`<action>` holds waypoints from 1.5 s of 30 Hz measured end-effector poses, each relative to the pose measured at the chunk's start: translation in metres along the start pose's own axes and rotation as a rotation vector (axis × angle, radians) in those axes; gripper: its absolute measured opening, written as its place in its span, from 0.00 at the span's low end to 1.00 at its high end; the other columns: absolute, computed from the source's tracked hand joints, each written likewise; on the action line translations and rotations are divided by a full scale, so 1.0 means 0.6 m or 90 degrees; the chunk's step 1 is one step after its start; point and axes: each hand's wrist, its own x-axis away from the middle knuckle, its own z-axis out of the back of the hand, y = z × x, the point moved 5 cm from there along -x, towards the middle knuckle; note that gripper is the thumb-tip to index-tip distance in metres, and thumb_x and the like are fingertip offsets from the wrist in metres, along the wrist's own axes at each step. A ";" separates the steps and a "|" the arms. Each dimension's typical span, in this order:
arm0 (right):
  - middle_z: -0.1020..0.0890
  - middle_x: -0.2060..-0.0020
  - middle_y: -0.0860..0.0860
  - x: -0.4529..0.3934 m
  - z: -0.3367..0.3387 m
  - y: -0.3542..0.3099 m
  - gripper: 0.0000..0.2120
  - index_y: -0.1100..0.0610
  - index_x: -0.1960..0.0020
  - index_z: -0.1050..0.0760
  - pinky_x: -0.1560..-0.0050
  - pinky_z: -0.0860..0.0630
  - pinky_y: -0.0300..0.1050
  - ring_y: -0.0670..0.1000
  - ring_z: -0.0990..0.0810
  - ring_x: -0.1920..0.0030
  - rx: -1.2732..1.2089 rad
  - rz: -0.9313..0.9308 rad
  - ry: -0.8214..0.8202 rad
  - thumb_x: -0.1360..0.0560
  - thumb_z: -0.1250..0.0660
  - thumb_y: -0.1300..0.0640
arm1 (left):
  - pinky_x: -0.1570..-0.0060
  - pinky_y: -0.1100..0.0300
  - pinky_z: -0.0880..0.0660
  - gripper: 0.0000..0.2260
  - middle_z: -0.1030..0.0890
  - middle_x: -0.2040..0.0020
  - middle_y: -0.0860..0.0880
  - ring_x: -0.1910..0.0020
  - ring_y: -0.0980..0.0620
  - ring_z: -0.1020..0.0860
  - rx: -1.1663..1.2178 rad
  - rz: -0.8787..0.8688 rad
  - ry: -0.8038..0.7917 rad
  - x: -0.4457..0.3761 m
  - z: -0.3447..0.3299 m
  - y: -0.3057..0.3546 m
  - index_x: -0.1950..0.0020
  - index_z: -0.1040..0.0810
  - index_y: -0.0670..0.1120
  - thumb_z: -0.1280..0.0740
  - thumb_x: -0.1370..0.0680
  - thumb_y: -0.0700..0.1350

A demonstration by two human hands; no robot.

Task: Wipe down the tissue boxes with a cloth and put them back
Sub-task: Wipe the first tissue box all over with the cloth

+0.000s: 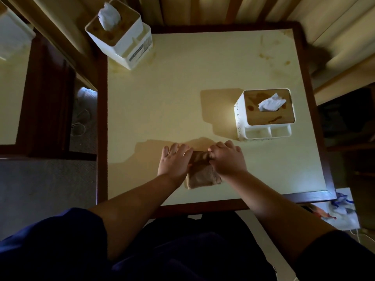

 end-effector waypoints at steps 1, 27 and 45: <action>0.20 0.38 0.48 0.001 0.000 -0.002 0.13 0.49 0.35 0.22 0.39 0.32 0.53 0.55 0.28 0.34 -0.002 -0.018 -0.003 0.19 0.32 0.52 | 0.28 0.48 0.44 0.21 0.33 0.25 0.52 0.26 0.46 0.38 -0.009 -0.003 -0.001 -0.003 0.001 0.003 0.24 0.31 0.51 0.37 0.17 0.52; 0.16 0.57 0.35 0.270 0.132 0.213 0.08 0.44 0.50 0.17 0.62 0.24 0.31 0.44 0.17 0.55 -0.446 0.037 0.079 0.26 0.21 0.54 | 0.57 0.67 0.35 0.05 0.18 0.56 0.63 0.50 0.63 0.25 0.437 -0.096 0.091 0.072 0.118 0.196 0.51 0.13 0.57 0.22 0.26 0.53; 0.16 0.56 0.35 0.282 0.198 0.466 0.10 0.39 0.50 0.19 0.63 0.22 0.44 0.48 0.19 0.63 -0.505 0.111 0.150 0.23 0.23 0.54 | 0.58 0.67 0.29 0.06 0.14 0.56 0.56 0.53 0.60 0.21 0.499 0.073 0.248 0.049 0.107 0.454 0.50 0.12 0.52 0.22 0.25 0.50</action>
